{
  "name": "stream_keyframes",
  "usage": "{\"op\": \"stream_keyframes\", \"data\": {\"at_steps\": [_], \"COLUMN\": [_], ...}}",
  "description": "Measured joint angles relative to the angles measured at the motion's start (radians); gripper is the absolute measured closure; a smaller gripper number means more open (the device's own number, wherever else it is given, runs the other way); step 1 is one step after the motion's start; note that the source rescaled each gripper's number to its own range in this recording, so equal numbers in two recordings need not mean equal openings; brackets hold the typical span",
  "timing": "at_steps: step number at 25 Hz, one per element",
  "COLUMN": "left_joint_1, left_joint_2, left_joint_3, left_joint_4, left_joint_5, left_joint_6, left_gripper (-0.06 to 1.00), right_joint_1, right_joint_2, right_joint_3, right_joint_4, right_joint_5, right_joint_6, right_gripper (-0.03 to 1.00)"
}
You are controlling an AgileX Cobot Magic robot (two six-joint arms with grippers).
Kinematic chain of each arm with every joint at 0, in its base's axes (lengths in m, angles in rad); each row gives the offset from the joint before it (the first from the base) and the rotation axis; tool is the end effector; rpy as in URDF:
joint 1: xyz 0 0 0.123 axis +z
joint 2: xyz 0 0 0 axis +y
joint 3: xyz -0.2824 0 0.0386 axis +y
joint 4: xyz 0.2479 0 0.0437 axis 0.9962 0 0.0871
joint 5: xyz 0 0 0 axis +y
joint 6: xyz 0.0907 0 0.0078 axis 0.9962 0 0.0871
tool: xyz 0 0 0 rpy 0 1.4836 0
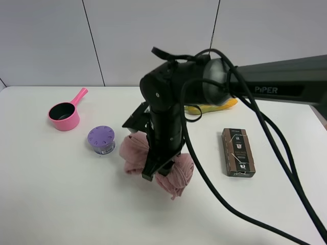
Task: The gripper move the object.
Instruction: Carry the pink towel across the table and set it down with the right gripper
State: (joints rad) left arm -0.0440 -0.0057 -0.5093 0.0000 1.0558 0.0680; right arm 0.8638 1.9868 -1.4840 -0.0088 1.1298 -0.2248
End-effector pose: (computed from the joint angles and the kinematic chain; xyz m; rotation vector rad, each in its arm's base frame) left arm -0.0066 0.0003 0.2801 0.1133 2.0213 0.0152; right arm 0.2538 0.2960 0.1935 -1.6179 2.6619 0.0006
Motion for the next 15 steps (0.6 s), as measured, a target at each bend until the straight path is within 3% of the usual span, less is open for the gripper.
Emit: {"op": "stream_keyframes", "data": {"at_steps": [3, 9, 15], "left_joint_1": [0.000, 0.000, 0.000], "left_joint_2": [0.000, 0.000, 0.000], "left_joint_3": [0.000, 0.000, 0.000], "left_joint_4": [0.000, 0.000, 0.000], "left_joint_5": [0.000, 0.000, 0.000], "left_joint_6": [0.000, 0.000, 0.000], "left_gripper": [-0.06, -0.06, -0.06], "right_joint_1": [0.000, 0.000, 0.000], "right_joint_2": [0.000, 0.000, 0.000], "right_joint_3": [-0.123, -0.386, -0.559], "right_joint_4": [-0.001, 0.009, -0.005], "right_joint_5": [0.072, 0.088, 0.091], "right_joint_6": [0.024, 0.167, 0.238], "right_gripper": [0.97, 0.97, 0.97]}}
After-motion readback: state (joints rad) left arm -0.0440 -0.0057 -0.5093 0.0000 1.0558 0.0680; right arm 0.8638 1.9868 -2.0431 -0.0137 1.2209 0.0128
